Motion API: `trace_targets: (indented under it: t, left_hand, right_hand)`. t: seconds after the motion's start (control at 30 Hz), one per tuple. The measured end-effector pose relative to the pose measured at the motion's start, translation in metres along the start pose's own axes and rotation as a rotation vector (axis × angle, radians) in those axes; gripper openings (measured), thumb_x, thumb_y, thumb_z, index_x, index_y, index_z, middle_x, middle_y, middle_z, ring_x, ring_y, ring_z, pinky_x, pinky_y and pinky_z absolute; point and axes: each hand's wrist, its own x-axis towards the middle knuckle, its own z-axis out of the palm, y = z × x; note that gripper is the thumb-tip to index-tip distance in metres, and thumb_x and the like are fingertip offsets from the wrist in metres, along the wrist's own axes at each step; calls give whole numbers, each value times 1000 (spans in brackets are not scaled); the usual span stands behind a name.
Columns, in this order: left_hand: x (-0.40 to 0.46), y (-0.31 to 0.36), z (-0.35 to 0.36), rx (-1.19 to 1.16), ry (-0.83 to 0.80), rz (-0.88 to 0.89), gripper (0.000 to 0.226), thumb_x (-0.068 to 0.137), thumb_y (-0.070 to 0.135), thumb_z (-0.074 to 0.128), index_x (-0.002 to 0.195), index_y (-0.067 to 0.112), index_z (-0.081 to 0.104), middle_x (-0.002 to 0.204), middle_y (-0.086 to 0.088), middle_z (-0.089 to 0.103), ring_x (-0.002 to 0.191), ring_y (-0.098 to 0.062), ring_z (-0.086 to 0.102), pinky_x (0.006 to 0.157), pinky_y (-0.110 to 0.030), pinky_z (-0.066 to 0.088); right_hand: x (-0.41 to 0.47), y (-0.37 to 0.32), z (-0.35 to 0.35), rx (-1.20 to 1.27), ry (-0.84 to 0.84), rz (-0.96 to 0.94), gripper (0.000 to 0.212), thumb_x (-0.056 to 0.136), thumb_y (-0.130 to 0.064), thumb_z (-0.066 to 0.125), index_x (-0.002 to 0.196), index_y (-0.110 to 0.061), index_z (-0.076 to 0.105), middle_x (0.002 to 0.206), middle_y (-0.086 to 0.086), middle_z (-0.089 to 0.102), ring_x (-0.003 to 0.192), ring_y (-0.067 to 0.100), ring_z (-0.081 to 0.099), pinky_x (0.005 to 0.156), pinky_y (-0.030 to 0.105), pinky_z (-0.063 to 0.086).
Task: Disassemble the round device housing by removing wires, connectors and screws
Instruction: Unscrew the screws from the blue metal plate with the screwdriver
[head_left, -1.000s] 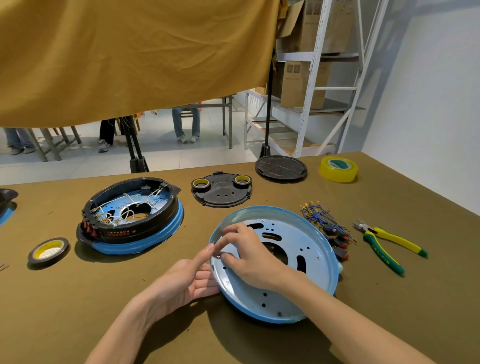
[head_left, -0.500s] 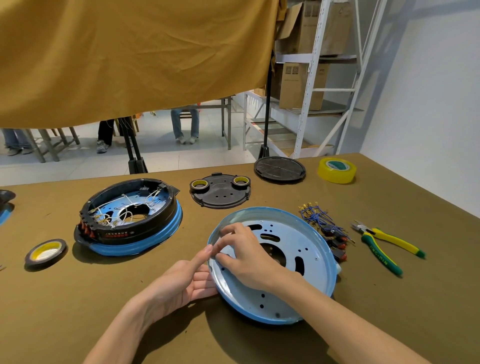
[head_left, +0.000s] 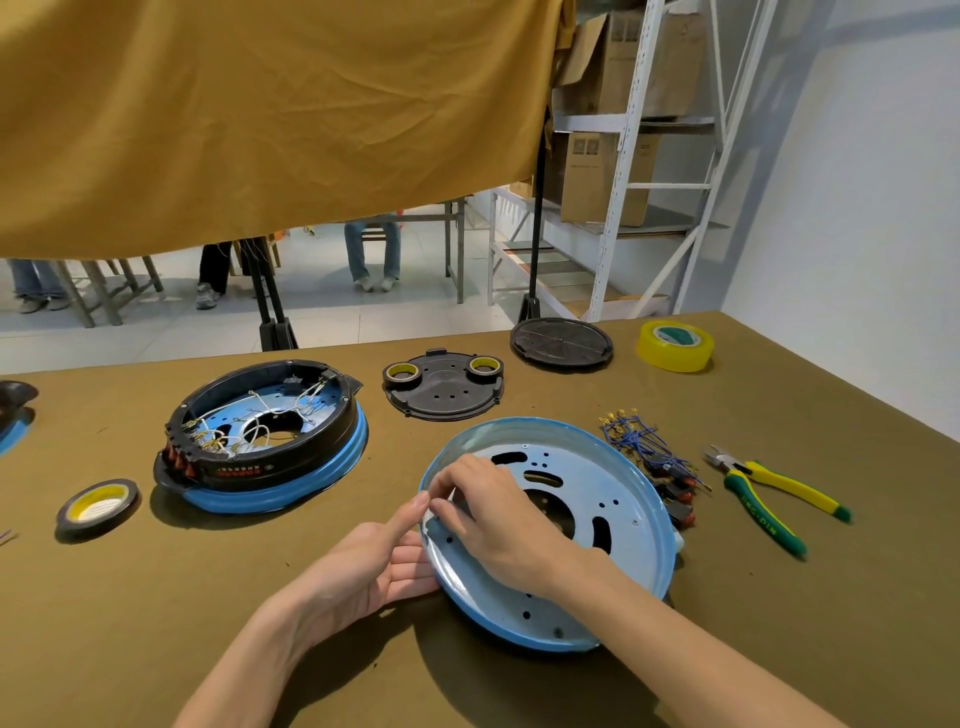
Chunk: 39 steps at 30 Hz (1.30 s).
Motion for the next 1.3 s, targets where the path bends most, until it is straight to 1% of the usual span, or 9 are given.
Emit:
trace_targets:
  t: [0.17,0.33,0.53,0.63,0.77,0.87,1.0,1.17,1.3]
  left_hand:
    - [-1,0,1,4,15,-1,83,76,59,74,126,-5,61,118,-26,72,112,-33,72,83,-33,63]
    - [-1,-1,6,35,84,14,86,70,63,74,122,-5,63,113,-25,75,108,-33,74,89,-37,62]
    - [-2,2,5,27,248,68,78,71,62,68,116,-2,62,104,-21,78,97,-31,77,83,-41,64]
    - [-1,5,-3,12,360,104,74,75,63,66,113,0,63,98,-20,79,95,-32,77,86,-43,60]
    - [-4,4,-10,-37,453,140,71,81,62,66,110,-2,61,85,-18,78,93,-31,75,65,-33,62]
    - [-5,4,-9,-54,474,157,77,74,63,68,110,-4,59,97,-25,75,93,-32,74,66,-34,61]
    - [-3,4,-9,-58,451,150,76,80,60,66,119,-4,55,108,-27,71,99,-34,72,76,-38,58]
    - [-4,3,-9,-43,406,121,83,76,59,69,124,-6,53,110,-29,71,99,-36,74,77,-40,60]
    - [-4,1,0,-6,348,77,86,64,59,75,116,-7,57,95,-27,76,86,-34,78,61,-35,65]
  right_hand:
    - [-1,0,-2,263,96,51,12,105,-21,54,107,-17,65,93,-8,68,87,6,64,80,22,53]
    - [2,1,-14,488,222,191,11,102,-14,58,97,-16,67,75,-2,71,71,6,64,69,23,51]
    - [-11,15,-59,625,289,303,13,99,-9,60,98,-13,71,73,-1,69,62,16,68,50,24,50]
    - [-25,38,-88,516,445,374,13,97,-6,62,98,-11,74,72,1,71,61,16,66,53,28,53]
    - [-47,80,-108,280,576,581,9,96,-11,65,100,-13,74,79,4,72,62,15,67,58,27,53]
    - [-67,99,-109,153,492,649,5,93,-15,71,96,-18,72,82,1,72,72,18,68,63,29,54]
    - [-94,102,-99,-62,330,572,8,90,-20,73,88,-28,74,80,-15,70,74,0,65,60,12,47]
    - [-122,113,-101,-262,385,674,12,91,-17,67,92,-28,70,82,-13,69,75,6,63,70,33,53]
    - [-139,125,-97,-242,339,731,12,90,-19,73,100,-24,68,75,-10,66,72,6,62,68,30,52]
